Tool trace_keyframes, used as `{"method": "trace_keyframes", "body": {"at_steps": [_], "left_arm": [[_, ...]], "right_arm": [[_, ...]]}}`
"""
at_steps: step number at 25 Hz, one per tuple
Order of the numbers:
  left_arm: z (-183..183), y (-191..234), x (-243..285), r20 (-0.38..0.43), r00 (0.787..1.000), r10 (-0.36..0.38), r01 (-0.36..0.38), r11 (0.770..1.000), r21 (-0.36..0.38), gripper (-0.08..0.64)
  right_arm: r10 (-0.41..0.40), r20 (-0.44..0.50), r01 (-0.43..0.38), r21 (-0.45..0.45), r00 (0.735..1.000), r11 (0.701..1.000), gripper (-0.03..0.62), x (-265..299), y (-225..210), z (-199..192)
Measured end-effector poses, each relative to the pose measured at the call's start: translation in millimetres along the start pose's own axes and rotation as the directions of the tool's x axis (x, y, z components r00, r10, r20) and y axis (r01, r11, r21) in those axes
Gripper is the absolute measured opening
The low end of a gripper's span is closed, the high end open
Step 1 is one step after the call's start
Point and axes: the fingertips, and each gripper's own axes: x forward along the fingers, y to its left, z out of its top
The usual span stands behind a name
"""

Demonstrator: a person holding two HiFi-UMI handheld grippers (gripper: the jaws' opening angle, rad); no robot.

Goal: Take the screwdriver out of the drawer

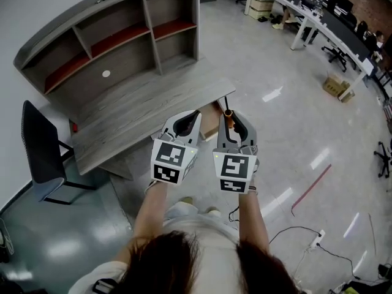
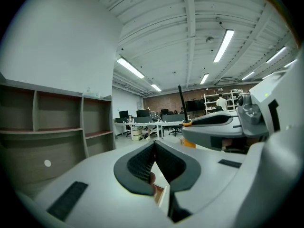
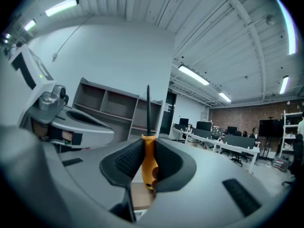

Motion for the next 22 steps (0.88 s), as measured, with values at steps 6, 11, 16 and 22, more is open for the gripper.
{"method": "trace_keyframes", "body": {"at_steps": [6, 11, 16, 22], "left_arm": [[-5, 13, 5, -0.011, 1.0, -0.026, 0.026, 1.0, 0.008, 0.017], [-8, 26, 6, -0.008, 0.999, -0.042, 0.042, 0.999, 0.001, 0.017], [-11, 35, 7, -0.009, 0.998, -0.066, 0.066, 0.998, 0.006, 0.017], [-11, 54, 6, 0.003, 0.997, -0.076, 0.076, 0.997, -0.001, 0.017]], "right_arm": [[-0.026, -0.021, 0.027, 0.003, 0.999, 1.0, 0.084, 10, 5, -2], [-0.05, -0.032, 0.05, 0.002, 0.998, 0.999, 0.084, 19, 11, -2], [-0.066, -0.034, 0.066, 0.0, 0.997, 0.998, 0.084, 27, 19, -1], [-0.076, -0.039, 0.075, -0.007, 0.996, 0.997, 0.084, 36, 32, 1]]}}
